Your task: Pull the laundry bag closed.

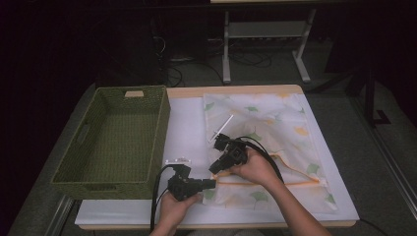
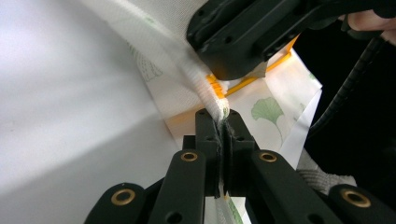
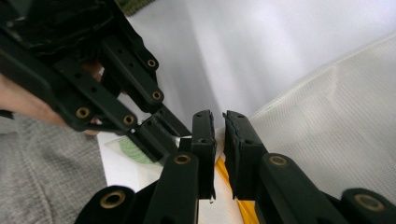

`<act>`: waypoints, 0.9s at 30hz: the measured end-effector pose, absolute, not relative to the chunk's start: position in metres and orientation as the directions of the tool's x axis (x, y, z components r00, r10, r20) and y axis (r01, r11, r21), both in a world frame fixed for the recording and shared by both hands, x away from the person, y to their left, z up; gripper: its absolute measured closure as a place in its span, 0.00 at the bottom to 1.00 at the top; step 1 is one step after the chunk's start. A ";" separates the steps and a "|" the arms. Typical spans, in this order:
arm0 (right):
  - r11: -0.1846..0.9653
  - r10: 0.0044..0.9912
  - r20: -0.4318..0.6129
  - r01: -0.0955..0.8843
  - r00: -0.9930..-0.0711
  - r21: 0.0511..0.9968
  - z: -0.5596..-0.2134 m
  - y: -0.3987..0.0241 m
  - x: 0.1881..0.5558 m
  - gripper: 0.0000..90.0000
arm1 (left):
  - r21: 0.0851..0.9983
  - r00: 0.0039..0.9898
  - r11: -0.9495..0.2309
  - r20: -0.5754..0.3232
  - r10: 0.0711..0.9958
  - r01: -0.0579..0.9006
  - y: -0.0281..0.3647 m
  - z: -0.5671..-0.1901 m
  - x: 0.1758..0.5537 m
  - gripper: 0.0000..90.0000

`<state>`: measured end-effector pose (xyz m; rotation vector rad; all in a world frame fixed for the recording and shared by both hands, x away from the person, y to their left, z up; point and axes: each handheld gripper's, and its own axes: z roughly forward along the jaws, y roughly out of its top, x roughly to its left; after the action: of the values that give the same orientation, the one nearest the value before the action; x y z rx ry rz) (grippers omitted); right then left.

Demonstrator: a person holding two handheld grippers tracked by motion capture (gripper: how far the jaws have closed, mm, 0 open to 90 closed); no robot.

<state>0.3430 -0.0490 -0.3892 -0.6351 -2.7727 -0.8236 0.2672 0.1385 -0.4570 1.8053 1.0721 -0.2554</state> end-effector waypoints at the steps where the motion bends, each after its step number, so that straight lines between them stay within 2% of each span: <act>1: 0.749 0.351 0.297 0.456 -0.888 0.480 -0.389 -0.050 0.343 0.91 | 0.637 0.587 -0.127 -0.590 0.554 0.760 0.139 -0.457 0.267 0.97; 12: 0.755 0.338 0.308 0.452 -0.889 0.475 -0.391 -0.051 0.343 0.94 | 0.643 0.570 -0.095 -0.590 0.572 0.760 0.148 -0.459 0.265 0.97; 18: 0.741 0.345 0.328 0.470 -0.879 0.480 -0.393 -0.050 0.346 0.84 | 0.659 0.604 -0.129 -0.571 0.556 0.741 0.147 -0.458 0.264 0.98; 20: 0.740 0.345 0.333 0.473 -0.878 0.479 -0.393 -0.050 0.347 0.83 | 0.659 0.608 -0.136 -0.569 0.554 0.740 0.147 -0.459 0.263 0.98; 22: 0.740 0.341 0.339 0.473 -0.877 0.478 -0.394 -0.050 0.347 0.86 | 0.660 0.613 -0.143 -0.565 0.553 0.737 0.147 -0.458 0.264 0.98; 25: 0.750 0.320 0.347 0.460 -0.882 0.476 -0.394 -0.049 0.347 0.95 | 0.661 0.611 -0.144 -0.560 0.560 0.737 0.147 -0.458 0.264 0.98; 27: 0.755 0.316 0.347 0.456 -0.883 0.471 -0.394 -0.049 0.346 0.97 | 0.661 0.610 -0.144 -0.556 0.565 0.736 0.148 -0.458 0.264 0.98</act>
<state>0.3455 -0.0485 -0.3940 -0.6062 -2.7071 -0.8206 0.2644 0.1477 -0.4578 1.8245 1.0519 -0.2122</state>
